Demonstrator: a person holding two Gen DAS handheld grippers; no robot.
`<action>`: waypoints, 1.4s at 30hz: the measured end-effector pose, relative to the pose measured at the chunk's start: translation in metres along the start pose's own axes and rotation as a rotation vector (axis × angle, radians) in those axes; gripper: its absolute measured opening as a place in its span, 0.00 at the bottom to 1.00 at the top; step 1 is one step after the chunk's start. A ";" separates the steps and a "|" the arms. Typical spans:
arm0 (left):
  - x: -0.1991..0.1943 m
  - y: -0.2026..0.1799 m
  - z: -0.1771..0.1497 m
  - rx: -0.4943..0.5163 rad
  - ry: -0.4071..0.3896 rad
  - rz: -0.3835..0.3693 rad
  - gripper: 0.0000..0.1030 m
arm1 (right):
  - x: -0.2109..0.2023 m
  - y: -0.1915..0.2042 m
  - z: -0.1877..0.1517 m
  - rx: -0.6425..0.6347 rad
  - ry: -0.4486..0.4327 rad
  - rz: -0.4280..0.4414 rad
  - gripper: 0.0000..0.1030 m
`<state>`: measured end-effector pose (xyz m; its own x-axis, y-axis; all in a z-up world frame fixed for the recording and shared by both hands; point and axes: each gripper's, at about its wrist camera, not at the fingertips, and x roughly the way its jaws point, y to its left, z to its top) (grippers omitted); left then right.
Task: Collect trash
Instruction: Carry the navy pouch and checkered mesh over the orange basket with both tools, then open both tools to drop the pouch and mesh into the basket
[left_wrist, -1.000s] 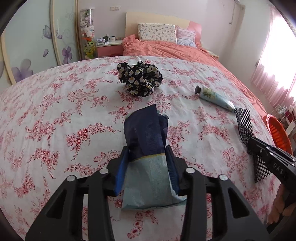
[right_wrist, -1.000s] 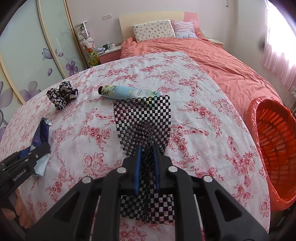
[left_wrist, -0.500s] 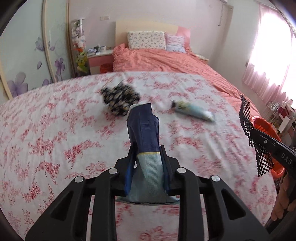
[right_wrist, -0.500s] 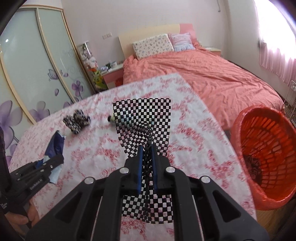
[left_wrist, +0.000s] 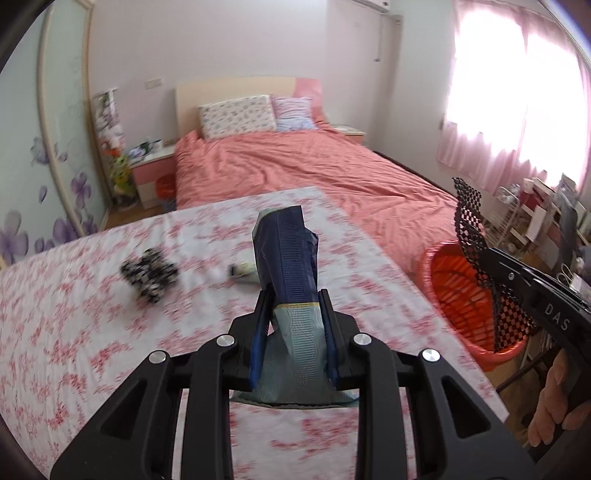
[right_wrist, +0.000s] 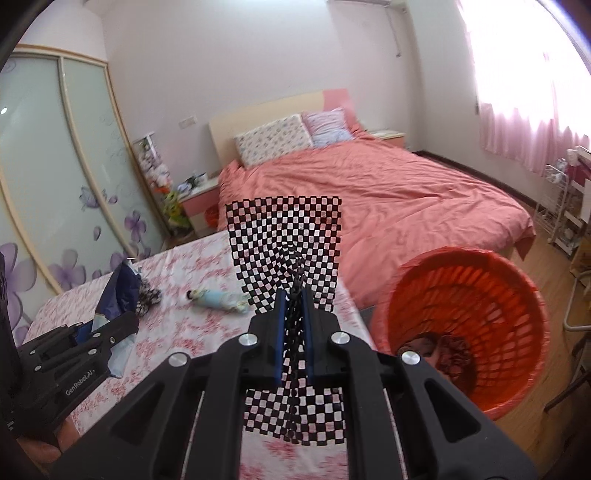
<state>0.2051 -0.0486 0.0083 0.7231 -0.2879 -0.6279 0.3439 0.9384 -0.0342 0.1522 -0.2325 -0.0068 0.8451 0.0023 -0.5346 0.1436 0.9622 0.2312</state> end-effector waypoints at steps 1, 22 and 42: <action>0.000 -0.009 0.001 0.012 -0.002 -0.011 0.26 | -0.002 -0.005 0.001 0.006 -0.005 -0.004 0.09; 0.063 -0.170 0.022 0.134 0.059 -0.371 0.27 | -0.007 -0.178 0.003 0.267 -0.035 -0.132 0.09; 0.102 -0.157 0.001 0.139 0.159 -0.199 0.63 | 0.055 -0.221 -0.025 0.328 0.088 -0.160 0.43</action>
<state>0.2260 -0.2252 -0.0496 0.5340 -0.4203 -0.7336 0.5568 0.8278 -0.0689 0.1544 -0.4379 -0.1078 0.7534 -0.1039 -0.6493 0.4395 0.8140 0.3797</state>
